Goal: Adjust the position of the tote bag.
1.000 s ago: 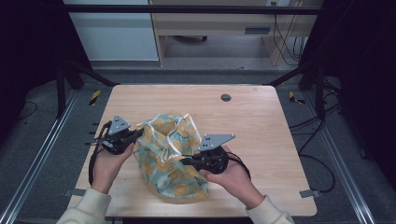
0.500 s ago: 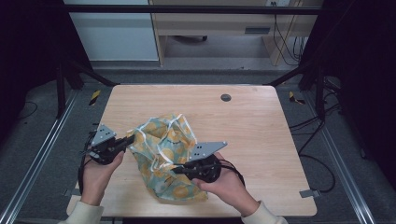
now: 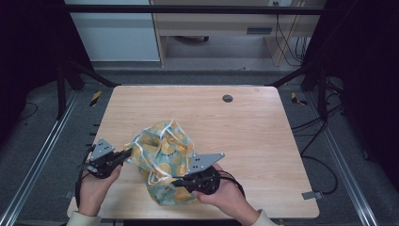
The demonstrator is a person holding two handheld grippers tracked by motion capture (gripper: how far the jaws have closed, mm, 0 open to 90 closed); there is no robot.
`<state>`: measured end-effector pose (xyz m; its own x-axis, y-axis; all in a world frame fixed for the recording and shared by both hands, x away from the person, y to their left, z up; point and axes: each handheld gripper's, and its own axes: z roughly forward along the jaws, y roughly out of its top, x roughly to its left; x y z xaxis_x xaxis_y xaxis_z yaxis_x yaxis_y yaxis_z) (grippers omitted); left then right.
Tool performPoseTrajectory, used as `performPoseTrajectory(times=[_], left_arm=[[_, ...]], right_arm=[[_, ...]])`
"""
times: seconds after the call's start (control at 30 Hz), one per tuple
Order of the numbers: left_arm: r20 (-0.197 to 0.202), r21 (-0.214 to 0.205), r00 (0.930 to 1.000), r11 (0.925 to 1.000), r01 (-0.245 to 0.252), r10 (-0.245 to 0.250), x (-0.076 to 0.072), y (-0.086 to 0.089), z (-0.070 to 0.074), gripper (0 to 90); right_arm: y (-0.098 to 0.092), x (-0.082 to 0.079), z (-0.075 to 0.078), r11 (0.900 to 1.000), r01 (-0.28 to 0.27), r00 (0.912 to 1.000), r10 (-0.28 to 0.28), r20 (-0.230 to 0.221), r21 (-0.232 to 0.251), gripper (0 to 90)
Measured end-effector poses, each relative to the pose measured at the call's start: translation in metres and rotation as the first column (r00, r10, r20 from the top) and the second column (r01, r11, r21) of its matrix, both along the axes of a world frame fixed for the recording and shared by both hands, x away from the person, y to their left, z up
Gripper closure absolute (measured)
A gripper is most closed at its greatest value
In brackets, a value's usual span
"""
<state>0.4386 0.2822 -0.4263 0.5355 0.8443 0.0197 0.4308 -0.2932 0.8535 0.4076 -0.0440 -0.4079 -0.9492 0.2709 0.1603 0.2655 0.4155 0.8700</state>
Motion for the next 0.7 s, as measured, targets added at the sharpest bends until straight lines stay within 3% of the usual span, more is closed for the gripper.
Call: performPoseTrajectory(times=[0.13, 0.23, 0.37, 0.53, 0.7], left_arm=[[-0.016, 0.016, 0.9998, 0.9998, 0.014, -0.014, -0.004, -0.003, -0.006, 90.0], [-0.026, 0.075, 0.999, 0.9964, 0.039, -0.037, -0.006, -0.007, -0.01, 90.0], [-0.065, 0.094, 0.9963, 0.9935, 0.063, -0.057, -0.005, -0.01, -0.017, 90.0], [-0.111, 0.132, 0.9906, 0.9868, 0.094, -0.08, -0.006, -0.012, -0.025, 90.0], [-0.152, 0.177, 0.9837, 0.9767, 0.122, -0.095, -0.006, -0.016, -0.034, 90.0]], right_arm=[[-0.004, -0.004, -0.009, 1.0, 0.003, 0.9999, -0.003, -0.017, -0.008, 90.0], [-0.008, -0.005, -0.016, 0.9998, 0.004, 0.9996, -0.005, -0.028, -0.017, 90.0], [-0.012, -0.004, -0.02, 0.9996, 0.01, 0.9993, -0.01, -0.037, -0.025, 90.0], [-0.014, -0.005, -0.027, 0.999, 0.011, 0.9987, -0.013, -0.049, -0.042, 90.0], [-0.016, -0.007, -0.041, 0.9951, 0.007, 0.9977, -0.013, -0.066, -0.099, 89.9]])
